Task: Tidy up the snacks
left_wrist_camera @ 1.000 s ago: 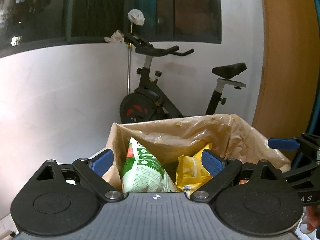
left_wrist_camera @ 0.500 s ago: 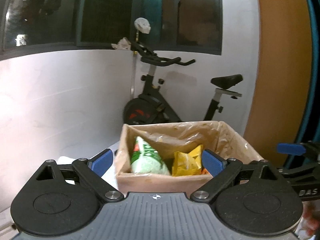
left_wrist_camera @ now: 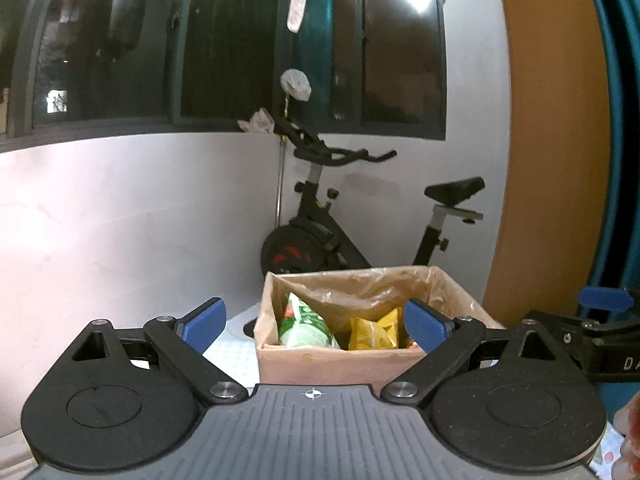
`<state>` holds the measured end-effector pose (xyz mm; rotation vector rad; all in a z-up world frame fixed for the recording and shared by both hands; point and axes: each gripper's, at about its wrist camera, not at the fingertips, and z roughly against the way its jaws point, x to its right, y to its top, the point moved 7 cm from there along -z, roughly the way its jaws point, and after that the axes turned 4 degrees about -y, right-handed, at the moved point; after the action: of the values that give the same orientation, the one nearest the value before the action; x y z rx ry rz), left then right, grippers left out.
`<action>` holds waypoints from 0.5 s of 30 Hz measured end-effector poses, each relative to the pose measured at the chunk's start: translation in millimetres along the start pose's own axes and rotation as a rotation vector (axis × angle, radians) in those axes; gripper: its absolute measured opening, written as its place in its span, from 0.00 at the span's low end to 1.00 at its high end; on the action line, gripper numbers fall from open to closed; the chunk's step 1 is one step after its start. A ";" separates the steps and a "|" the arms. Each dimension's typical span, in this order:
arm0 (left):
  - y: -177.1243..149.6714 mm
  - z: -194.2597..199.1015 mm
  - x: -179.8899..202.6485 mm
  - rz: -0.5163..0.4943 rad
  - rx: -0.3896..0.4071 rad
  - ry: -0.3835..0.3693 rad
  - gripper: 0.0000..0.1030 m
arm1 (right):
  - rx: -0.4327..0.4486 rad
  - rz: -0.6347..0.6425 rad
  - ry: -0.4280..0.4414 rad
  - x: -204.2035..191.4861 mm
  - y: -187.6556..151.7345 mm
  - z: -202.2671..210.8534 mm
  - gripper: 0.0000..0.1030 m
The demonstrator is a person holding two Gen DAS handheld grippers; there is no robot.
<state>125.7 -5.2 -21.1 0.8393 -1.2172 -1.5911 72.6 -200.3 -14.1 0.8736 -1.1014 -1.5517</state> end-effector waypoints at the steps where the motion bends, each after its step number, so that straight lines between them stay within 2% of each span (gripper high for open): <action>1: 1.5 2.9 -0.8 0.010 0.003 0.000 0.94 | 0.003 -0.002 -0.001 -1.0 1.6 4.2 1.00; 15: 12.6 20.3 -6.7 0.024 0.028 0.055 0.94 | 0.019 -0.012 0.003 -9.0 15.8 28.1 1.00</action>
<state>112.8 6.7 -3.6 0.8777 -1.2089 -1.5246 53.9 -186.7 10.0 0.8969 -1.1126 -1.5514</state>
